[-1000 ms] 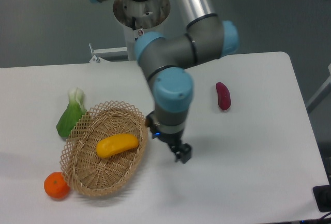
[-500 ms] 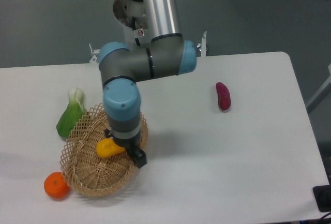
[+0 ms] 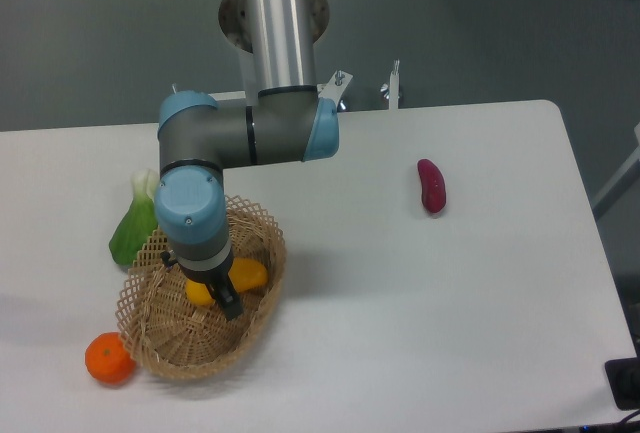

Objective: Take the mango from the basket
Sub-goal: 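Lower the gripper onto the yellow mango and close on it, then lift the held mango out of the basket and carry it away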

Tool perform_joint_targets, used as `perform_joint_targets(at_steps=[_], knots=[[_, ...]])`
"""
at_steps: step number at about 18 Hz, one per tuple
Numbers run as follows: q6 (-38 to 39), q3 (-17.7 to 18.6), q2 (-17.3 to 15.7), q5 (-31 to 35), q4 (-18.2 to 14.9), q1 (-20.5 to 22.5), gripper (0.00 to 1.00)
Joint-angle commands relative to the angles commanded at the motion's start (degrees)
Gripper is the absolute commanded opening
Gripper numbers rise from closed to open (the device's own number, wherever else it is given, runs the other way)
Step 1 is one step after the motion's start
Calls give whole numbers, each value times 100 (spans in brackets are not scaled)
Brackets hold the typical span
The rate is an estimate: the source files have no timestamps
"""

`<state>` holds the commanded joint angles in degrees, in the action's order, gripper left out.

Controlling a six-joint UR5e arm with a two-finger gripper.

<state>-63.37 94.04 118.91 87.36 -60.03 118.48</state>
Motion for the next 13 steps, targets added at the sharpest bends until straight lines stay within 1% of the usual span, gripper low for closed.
perform_joint_targets(at_steps=[5, 6, 7, 8, 10, 13], knots=[[106, -61, 158, 18, 44, -26, 100], [114, -88, 167, 26, 44, -53, 94], [158, -97, 176, 26, 44, -53, 80], [219, -97, 167, 26, 44, -53, 70], [229, -123, 167, 35, 18, -53, 63], [255, -132, 150, 44, 0, -53, 58]])
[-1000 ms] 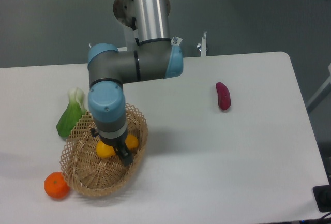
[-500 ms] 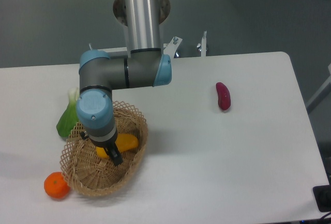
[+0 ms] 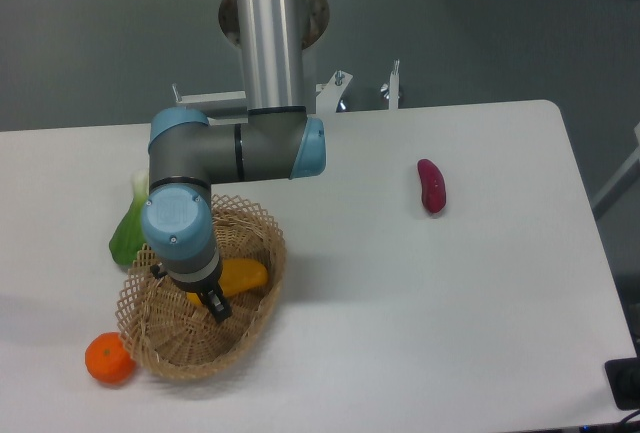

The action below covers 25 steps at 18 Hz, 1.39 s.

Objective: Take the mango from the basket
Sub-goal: 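Lift the held mango out of the basket and carry it away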

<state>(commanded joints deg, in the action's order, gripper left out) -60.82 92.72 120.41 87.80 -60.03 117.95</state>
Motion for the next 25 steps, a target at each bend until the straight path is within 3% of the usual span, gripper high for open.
perform_joint_targets(at_steps=[10, 19, 25], knots=[[53, -254, -360, -26, -158, 96, 58], [44, -983, -457, -96, -641, 1080, 59], [-324, -1396, -264, -35, -659, 1958, 59]])
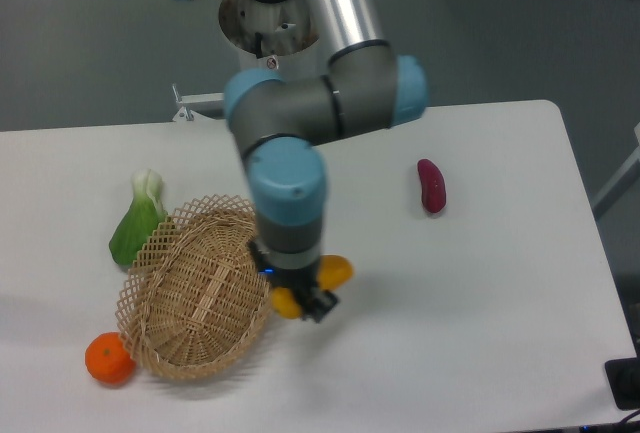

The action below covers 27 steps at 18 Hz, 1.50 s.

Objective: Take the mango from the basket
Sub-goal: 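Lift the held mango out of the basket and carry it away, then carry the held mango back to the starting pose beside the sweet potato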

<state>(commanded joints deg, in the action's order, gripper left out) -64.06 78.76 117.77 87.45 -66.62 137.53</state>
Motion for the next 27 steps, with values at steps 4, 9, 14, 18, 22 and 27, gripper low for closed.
perform_joint_targets(at_steps=[4, 9, 14, 18, 22, 27], knots=[[-413, -273, 106, 53, 9, 536, 60], [-1195, -484, 334, 53, 9, 1257, 60], [-1293, -801, 633, 62, -9, 1592, 62], [-1337, -1064, 765, 44, -184, 1759, 63], [-1337, -1346, 914, 70, -343, 1768, 64], [-1389, -1390, 923, 79, -448, 1918, 63]])
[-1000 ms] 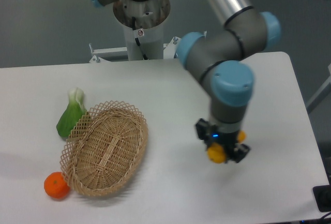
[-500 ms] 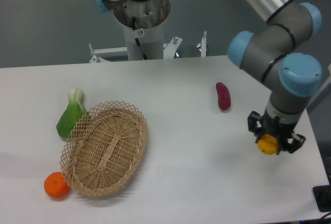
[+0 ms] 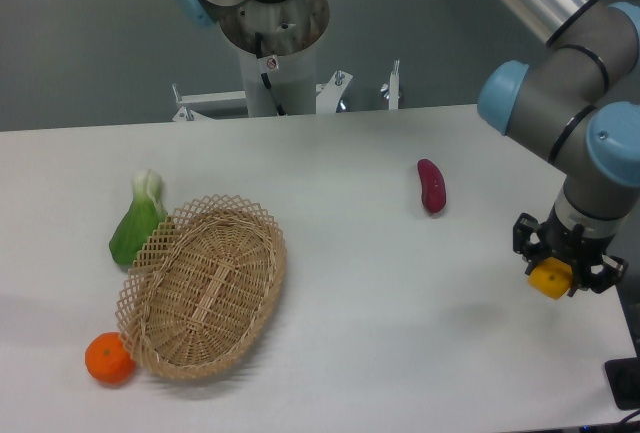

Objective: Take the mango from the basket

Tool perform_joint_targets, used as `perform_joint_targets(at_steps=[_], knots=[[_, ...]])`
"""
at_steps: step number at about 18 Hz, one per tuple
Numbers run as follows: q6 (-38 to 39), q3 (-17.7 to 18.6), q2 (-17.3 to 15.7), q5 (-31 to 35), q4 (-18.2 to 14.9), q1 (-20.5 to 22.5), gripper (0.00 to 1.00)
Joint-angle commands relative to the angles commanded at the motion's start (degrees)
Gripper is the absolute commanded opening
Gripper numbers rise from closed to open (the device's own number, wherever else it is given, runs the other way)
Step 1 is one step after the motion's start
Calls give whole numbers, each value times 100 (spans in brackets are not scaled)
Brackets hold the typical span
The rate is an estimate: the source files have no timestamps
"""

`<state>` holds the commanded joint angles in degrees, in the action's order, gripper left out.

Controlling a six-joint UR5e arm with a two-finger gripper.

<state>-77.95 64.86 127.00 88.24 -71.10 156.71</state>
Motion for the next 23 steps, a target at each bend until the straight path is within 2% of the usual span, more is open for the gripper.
perform_joint_targets(at_steps=[3, 23], knots=[[-308, 0, -26, 35, -193, 9, 63], [-308, 62, -44, 97, -167, 0, 59]])
